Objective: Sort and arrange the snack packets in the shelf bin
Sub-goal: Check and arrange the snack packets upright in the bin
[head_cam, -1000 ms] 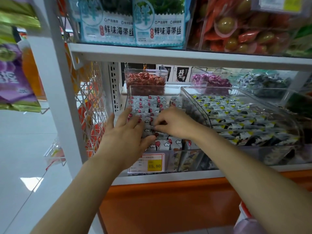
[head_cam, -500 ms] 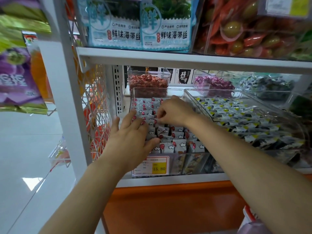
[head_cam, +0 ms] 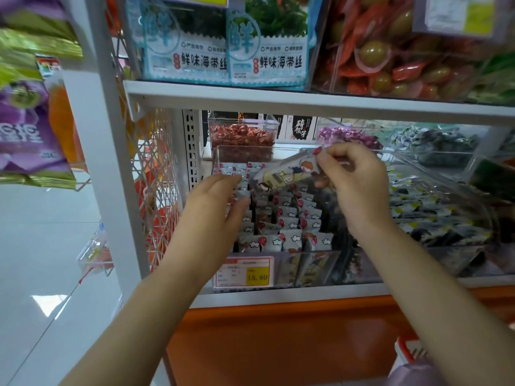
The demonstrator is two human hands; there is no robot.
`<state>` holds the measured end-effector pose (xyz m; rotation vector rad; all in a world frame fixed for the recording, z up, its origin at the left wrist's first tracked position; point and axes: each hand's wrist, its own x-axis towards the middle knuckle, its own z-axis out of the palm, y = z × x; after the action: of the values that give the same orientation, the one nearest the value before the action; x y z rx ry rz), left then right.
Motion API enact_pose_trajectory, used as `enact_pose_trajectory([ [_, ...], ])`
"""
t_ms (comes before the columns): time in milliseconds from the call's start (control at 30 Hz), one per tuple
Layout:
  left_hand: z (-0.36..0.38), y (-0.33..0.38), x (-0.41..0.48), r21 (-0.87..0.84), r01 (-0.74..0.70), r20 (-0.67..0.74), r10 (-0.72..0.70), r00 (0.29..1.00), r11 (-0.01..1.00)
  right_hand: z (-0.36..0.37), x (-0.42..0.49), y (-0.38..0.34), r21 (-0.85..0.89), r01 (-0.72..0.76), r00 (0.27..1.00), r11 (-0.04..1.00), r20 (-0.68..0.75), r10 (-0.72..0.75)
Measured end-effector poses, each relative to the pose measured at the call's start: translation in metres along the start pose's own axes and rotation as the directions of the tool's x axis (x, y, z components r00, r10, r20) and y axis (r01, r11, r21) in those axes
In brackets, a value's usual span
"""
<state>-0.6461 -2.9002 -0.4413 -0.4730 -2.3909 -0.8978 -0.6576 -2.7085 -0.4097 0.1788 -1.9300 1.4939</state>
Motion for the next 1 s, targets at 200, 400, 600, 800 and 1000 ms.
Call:
enact_pose_trajectory([
  [200,0.005,0.009,-0.005,-0.401,0.243,0.157,-0.195,0.968,0.883,-0.011,-0.030,0.005,0.417,-0.332,0.943,0.847,0.119,0.311],
  [400,0.002,0.008,-0.004,-0.695,0.445,0.252,-0.388,0.887,0.565,-0.013,-0.036,0.008,0.570,-0.476,0.878,0.669,0.261,0.402],
  [600,0.002,0.010,-0.003,-0.733,0.479,0.241,-0.475,0.846,0.482,-0.015,-0.045,0.008,0.585,-0.538,0.842,0.607,0.349,0.410],
  [800,0.001,0.008,-0.005,-0.706,0.444,0.166,-0.481,0.861,0.551,-0.017,-0.045,0.008,0.568,-0.554,0.831,0.609,0.335,0.443],
  [1000,-0.007,0.011,-0.005,-0.782,0.478,0.337,-0.376,0.863,0.399,-0.018,-0.042,0.010,0.673,-0.602,0.772,0.430,0.351,0.530],
])
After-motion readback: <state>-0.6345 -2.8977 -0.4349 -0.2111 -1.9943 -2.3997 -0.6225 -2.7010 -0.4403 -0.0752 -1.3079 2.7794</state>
